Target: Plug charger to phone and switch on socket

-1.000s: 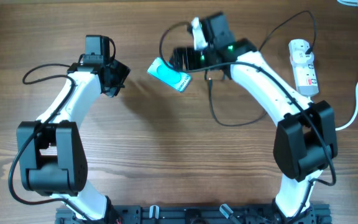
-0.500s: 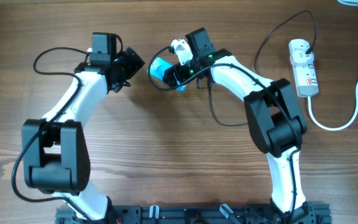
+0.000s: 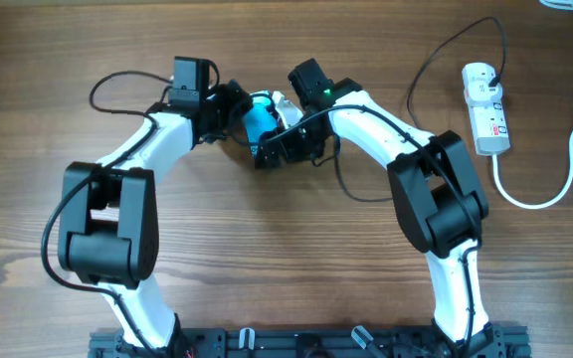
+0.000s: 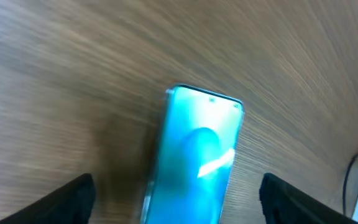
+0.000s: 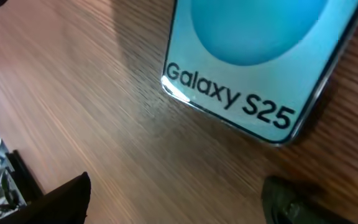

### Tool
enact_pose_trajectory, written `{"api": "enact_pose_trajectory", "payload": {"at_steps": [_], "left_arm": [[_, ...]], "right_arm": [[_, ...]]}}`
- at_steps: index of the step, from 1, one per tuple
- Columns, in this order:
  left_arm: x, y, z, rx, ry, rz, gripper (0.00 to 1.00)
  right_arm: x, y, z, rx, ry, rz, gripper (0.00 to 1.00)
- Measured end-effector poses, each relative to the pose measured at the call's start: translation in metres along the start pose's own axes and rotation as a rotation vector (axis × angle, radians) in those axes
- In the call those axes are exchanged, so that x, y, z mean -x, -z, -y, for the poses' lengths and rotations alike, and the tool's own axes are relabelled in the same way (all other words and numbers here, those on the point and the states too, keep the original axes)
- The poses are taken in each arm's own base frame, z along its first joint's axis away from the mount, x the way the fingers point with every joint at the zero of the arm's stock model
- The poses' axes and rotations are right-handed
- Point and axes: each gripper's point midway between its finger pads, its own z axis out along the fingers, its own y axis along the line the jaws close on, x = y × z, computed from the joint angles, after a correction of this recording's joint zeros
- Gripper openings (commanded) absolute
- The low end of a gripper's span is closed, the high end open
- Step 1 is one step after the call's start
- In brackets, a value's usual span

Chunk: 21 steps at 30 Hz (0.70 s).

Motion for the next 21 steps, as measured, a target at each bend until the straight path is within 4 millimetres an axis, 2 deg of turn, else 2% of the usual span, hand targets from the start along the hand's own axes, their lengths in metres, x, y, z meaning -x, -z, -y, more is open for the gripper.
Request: {"api": "enact_pose_trajectory", "payload": {"at_steps": [3, 6, 9, 11, 12, 15, 18, 21], "left_arm": [[-0.014, -0.004, 0.014, -0.016, -0.112, -0.021, 0.88], [-0.033, 0.005, 0.007, 0.078, -0.15, -0.137, 0.88], [-0.01, 0.031, 0.023, 0.156, -0.205, -0.125, 0.87], [0.011, 0.041, 0.04, 0.161, -0.244, -0.056, 0.88], [0.013, 0.042, 0.043, 0.168, -0.261, -0.043, 0.88], [0.002, 0.026, 0.039, 0.202, -0.29, -0.061, 0.89], [-0.013, -0.014, 0.017, 0.251, -0.296, -0.116, 0.93], [-0.02, -0.032, 0.005, 0.271, -0.297, -0.142, 0.93]], "right_arm": [[0.001, 0.009, 0.014, -0.09, -0.025, 0.014, 0.96], [0.009, 0.036, 0.041, -0.182, -0.062, 0.078, 1.0], [0.028, 0.079, 0.054, -0.224, -0.074, 0.197, 1.0], [0.036, 0.094, 0.056, -0.235, -0.071, 0.245, 1.0], [0.04, 0.095, 0.057, -0.238, -0.065, 0.262, 1.0], [0.047, 0.095, 0.054, -0.236, -0.049, 0.286, 1.0], [0.048, 0.095, 0.053, -0.235, -0.045, 0.289, 1.0], [0.049, 0.095, 0.053, -0.235, -0.043, 0.292, 1.0]]}}
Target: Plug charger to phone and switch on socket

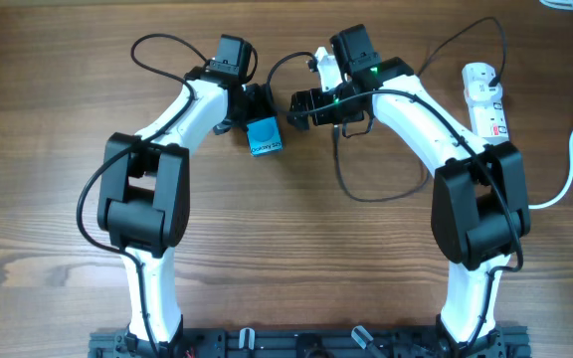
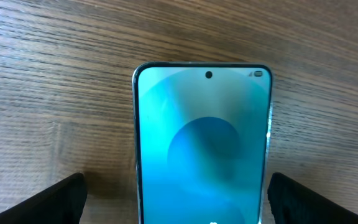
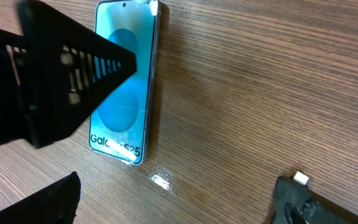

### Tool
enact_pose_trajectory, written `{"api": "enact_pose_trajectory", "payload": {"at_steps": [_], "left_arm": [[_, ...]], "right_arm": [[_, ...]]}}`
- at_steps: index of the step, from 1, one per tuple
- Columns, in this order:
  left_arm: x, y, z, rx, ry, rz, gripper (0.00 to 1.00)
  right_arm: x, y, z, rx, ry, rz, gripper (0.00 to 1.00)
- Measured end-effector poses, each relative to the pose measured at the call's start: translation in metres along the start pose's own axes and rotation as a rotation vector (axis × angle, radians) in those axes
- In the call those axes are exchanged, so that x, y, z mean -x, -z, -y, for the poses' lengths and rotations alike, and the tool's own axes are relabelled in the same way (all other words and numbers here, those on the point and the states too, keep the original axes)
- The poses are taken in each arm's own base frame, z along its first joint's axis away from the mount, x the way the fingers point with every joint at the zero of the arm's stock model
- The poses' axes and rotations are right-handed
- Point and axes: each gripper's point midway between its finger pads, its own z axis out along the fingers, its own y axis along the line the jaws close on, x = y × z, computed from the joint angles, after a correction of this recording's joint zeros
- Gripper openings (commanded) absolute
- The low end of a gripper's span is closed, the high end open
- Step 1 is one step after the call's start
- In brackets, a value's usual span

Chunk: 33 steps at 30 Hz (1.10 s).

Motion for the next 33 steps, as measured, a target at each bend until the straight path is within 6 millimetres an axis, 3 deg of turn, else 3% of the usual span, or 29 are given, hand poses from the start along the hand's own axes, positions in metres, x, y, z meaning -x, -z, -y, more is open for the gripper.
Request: {"api": "enact_pose_trajectory", "payload": {"at_steps": [2, 7, 9, 13, 15, 19, 21, 22, 23, 26, 28, 30, 33], "left_arm": [[-0.001, -0.002, 0.003, 0.006, -0.014, 0.004, 0.93], [-0.008, -0.007, 0.026, -0.01, -0.069, 0.025, 0.74], [-0.015, -0.008, 0.027, 0.005, -0.076, 0.002, 0.72], [-0.029, -0.006, 0.018, 0.05, -0.065, -0.063, 0.56], [-0.037, -0.004, 0.014, 0.073, -0.06, -0.095, 0.59], [-0.048, -0.001, 0.011, 0.09, -0.042, -0.144, 0.78], [-0.047, -0.001, 0.015, 0.084, -0.043, -0.135, 0.84], [-0.045, 0.0, 0.016, 0.082, -0.043, -0.133, 0.85], [-0.042, -0.001, 0.018, 0.08, -0.038, -0.13, 0.84], [-0.034, -0.003, 0.024, 0.068, -0.037, -0.11, 0.84], [-0.026, -0.006, 0.026, 0.069, -0.026, -0.083, 0.84], [-0.022, -0.008, 0.026, 0.08, -0.022, -0.067, 0.78], [-0.014, -0.012, 0.027, 0.087, -0.018, -0.036, 0.57]], "right_arm": [[0.0, 0.0, -0.001, 0.0, 0.003, 0.0, 1.0], [-0.001, -0.001, -0.002, 0.001, 0.005, -0.001, 1.0], [-0.001, -0.001, -0.002, 0.001, 0.004, -0.003, 1.0], [-0.005, -0.001, -0.002, -0.001, -0.002, -0.018, 1.0], [-0.006, -0.001, -0.001, -0.002, -0.003, -0.022, 1.0], [-0.006, -0.001, -0.001, -0.006, -0.005, -0.024, 1.0], [0.003, 0.0, 0.001, -0.013, 0.002, 0.012, 1.0], [0.017, 0.003, 0.003, -0.008, 0.003, 0.069, 1.0], [0.031, 0.013, 0.008, -0.006, -0.023, 0.124, 1.0], [0.057, 0.07, 0.03, -0.019, -0.127, 0.256, 1.0], [0.062, 0.099, 0.043, -0.033, -0.17, 0.298, 1.0], [0.056, 0.107, 0.055, -0.054, -0.207, 0.288, 1.0], [0.048, 0.105, 0.057, -0.062, -0.222, 0.257, 1.0]]}}
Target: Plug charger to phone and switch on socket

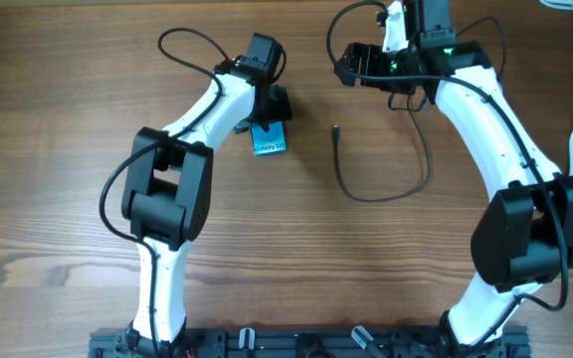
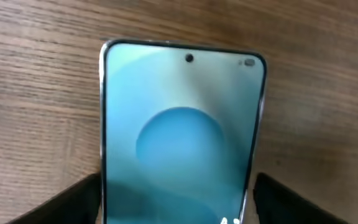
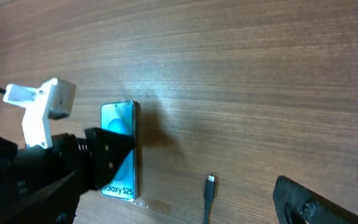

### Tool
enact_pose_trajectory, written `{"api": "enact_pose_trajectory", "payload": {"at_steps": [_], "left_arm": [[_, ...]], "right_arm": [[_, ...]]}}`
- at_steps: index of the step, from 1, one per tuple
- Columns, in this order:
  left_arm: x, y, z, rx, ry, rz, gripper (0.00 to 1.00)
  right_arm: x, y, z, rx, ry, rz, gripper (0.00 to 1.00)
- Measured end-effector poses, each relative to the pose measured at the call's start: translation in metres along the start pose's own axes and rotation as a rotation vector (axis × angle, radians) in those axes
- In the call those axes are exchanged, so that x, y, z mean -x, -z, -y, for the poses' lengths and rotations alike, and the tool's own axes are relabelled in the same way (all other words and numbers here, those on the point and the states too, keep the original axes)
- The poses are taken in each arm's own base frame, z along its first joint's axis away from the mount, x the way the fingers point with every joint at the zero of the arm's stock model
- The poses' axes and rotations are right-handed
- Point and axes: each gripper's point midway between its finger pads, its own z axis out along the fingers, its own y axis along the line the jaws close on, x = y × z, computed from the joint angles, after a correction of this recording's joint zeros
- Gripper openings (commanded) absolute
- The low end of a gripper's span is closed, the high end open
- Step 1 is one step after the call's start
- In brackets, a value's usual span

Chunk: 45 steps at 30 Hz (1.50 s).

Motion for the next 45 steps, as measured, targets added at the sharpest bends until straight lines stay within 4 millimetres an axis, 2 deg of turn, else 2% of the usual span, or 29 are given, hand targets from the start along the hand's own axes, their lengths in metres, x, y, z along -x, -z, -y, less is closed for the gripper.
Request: {"api": "enact_pose_trajectory", "payload": {"at_steps": [3, 8, 11, 14, 16, 21, 22, 24, 27, 29, 32, 33, 34, 35, 36, 38, 40, 42, 45], "left_arm": [[-0.003, 0.0, -0.003, 0.01, 0.012, -0.018, 0.55], [-0.035, 0.006, -0.005, 0.036, -0.002, -0.146, 0.63], [-0.057, 0.011, -0.005, 0.045, -0.006, -0.234, 0.85], [-0.052, 0.011, -0.001, 0.046, -0.013, -0.229, 0.92], [-0.034, 0.006, 0.003, 0.051, -0.017, -0.161, 0.91], [-0.015, -0.001, 0.002, 0.082, -0.023, -0.082, 0.86], [-0.013, -0.001, 0.002, 0.084, -0.023, -0.075, 0.8], [-0.008, -0.003, 0.002, 0.092, -0.024, -0.052, 0.6], [-0.01, -0.002, 0.003, 0.085, -0.027, -0.072, 0.53], [-0.019, 0.001, 0.003, 0.077, -0.026, -0.116, 0.55], [-0.049, 0.008, -0.001, 0.087, -0.024, -0.251, 0.6], [-0.066, 0.013, -0.005, 0.102, -0.023, -0.324, 0.65], [-0.086, 0.018, -0.005, 0.114, -0.025, -0.399, 0.82], [-0.091, 0.019, -0.005, 0.118, -0.029, -0.417, 0.97], [-0.094, 0.019, -0.003, 0.119, -0.032, -0.423, 0.99], [-0.106, 0.018, -0.008, 0.145, -0.032, -0.467, 1.0], [-0.104, 0.017, -0.006, 0.141, -0.028, -0.461, 0.95], [-0.098, 0.015, -0.005, 0.135, -0.009, -0.433, 0.84], [-0.09, 0.013, -0.005, 0.13, 0.007, -0.4, 0.82]], "right_arm": [[-0.013, 0.0, 0.004, -0.016, -0.019, -0.051, 1.0], [-0.031, 0.002, 0.009, -0.04, -0.034, -0.123, 1.0], [-0.038, 0.003, 0.012, -0.049, -0.008, -0.151, 1.0], [-0.038, 0.003, 0.012, -0.048, 0.003, -0.153, 1.0], [-0.038, 0.003, 0.012, -0.048, 0.004, -0.153, 1.0], [-0.038, 0.003, 0.011, -0.048, 0.005, -0.151, 1.0], [-0.038, 0.003, 0.011, -0.048, 0.005, -0.151, 1.0], [-0.038, 0.003, 0.012, -0.048, 0.004, -0.153, 1.0], [-0.043, 0.004, 0.013, -0.053, -0.004, -0.173, 1.0], [-0.045, 0.004, 0.013, -0.055, -0.006, -0.18, 1.0], [-0.051, 0.005, 0.014, -0.06, -0.003, -0.204, 1.0], [-0.054, 0.006, 0.015, -0.063, 0.0, -0.215, 1.0], [-0.055, 0.007, 0.015, -0.064, 0.001, -0.222, 1.0], [-0.057, 0.007, 0.016, -0.065, 0.002, -0.227, 1.0], [-0.058, 0.007, 0.016, -0.066, 0.001, -0.232, 1.0], [-0.058, 0.007, 0.016, -0.067, 0.0, -0.234, 1.0], [-0.059, 0.007, 0.016, -0.067, -0.001, -0.236, 1.0], [-0.063, 0.007, 0.017, -0.07, -0.005, -0.25, 1.0], [-0.079, 0.003, 0.024, -0.082, -0.021, -0.296, 1.0]]}}
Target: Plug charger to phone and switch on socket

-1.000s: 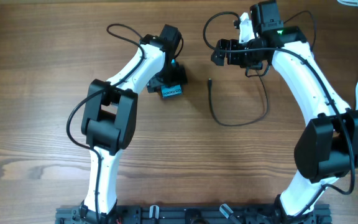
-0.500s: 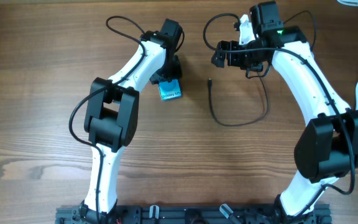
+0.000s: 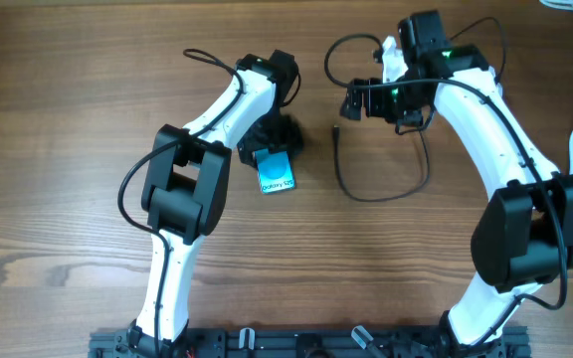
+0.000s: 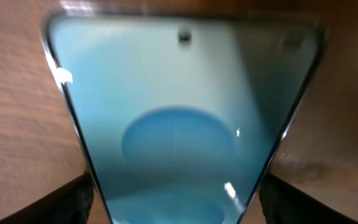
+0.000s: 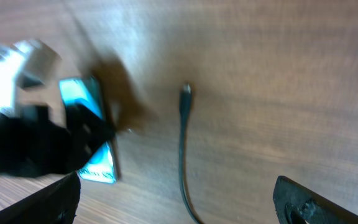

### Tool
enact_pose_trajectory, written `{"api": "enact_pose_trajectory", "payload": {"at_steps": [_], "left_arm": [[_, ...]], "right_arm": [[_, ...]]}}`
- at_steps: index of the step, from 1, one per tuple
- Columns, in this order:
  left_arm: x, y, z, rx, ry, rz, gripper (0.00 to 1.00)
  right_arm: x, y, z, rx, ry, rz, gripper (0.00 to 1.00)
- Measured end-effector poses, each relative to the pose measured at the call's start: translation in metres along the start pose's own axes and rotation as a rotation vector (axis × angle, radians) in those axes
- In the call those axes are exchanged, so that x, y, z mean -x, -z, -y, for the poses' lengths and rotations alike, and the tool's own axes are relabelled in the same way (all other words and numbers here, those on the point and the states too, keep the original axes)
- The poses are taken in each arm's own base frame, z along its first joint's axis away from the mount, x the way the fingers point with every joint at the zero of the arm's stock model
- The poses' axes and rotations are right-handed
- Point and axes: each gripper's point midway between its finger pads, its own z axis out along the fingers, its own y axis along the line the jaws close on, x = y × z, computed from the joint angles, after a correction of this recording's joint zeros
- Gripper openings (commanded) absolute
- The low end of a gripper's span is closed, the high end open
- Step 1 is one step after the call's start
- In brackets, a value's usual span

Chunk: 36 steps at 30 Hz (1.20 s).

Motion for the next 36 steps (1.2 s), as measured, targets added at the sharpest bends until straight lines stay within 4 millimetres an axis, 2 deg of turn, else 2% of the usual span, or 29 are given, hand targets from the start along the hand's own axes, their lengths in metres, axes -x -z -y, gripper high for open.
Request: {"api": "enact_pose_trajectory", "payload": {"at_steps": [3, 5, 9, 13, 17, 19, 21, 23, 24, 25, 27, 28, 30, 34, 36], "left_arm": [[0.01, 0.003, 0.002, -0.018, 0.006, 0.038, 0.74], [0.012, 0.003, 0.001, -0.013, 0.007, 0.048, 0.6], [0.012, 0.004, 0.002, -0.025, -0.036, 0.044, 0.57], [0.009, 0.006, 0.001, -0.055, -0.115, 0.012, 0.59], [0.009, 0.011, 0.0, -0.17, -0.122, -0.053, 0.59], [0.01, 0.013, -0.001, -0.23, -0.121, -0.082, 0.6], [0.01, 0.014, -0.001, -0.264, -0.122, -0.097, 0.6], [0.008, 0.014, 0.001, -0.278, -0.13, -0.106, 0.6], [0.007, 0.014, 0.003, -0.28, -0.136, -0.109, 0.6], [0.005, 0.014, 0.004, -0.275, -0.151, -0.109, 0.61], [0.004, 0.014, 0.003, -0.272, -0.155, -0.114, 0.61], [0.002, 0.014, 0.003, -0.271, -0.158, -0.118, 0.61], [0.0, 0.013, 0.003, -0.271, -0.161, -0.126, 0.61], [-0.001, 0.013, 0.004, -0.271, -0.168, -0.131, 0.61], [-0.001, 0.013, 0.003, -0.27, -0.172, -0.132, 0.61]], "right_arm": [[-0.023, -0.017, 0.01, -0.013, -0.02, -0.064, 1.0], [-0.035, -0.026, 0.014, -0.009, -0.031, -0.098, 1.0], [-0.06, -0.037, 0.001, 0.114, 0.013, -0.17, 1.0], [-0.071, -0.047, -0.023, 0.306, 0.074, -0.17, 1.0], [-0.089, -0.07, -0.045, 0.444, 0.102, -0.154, 1.0], [-0.095, -0.083, -0.064, 0.486, 0.127, -0.13, 1.0], [-0.098, -0.094, -0.094, 0.515, 0.164, -0.1, 0.99], [-0.1, -0.101, -0.113, 0.513, 0.187, -0.081, 0.99], [-0.106, -0.107, -0.133, 0.502, 0.207, -0.066, 0.99], [-0.109, -0.113, -0.139, 0.47, 0.205, -0.054, 0.99], [-0.105, -0.118, -0.141, 0.43, 0.191, -0.018, 0.88], [-0.104, -0.119, -0.141, 0.418, 0.18, -0.015, 0.88], [-0.102, -0.122, -0.138, 0.394, 0.16, -0.002, 0.8], [-0.097, -0.13, -0.133, 0.371, 0.137, 0.03, 0.56], [-0.093, -0.137, -0.131, 0.371, 0.119, 0.037, 0.49]]}}
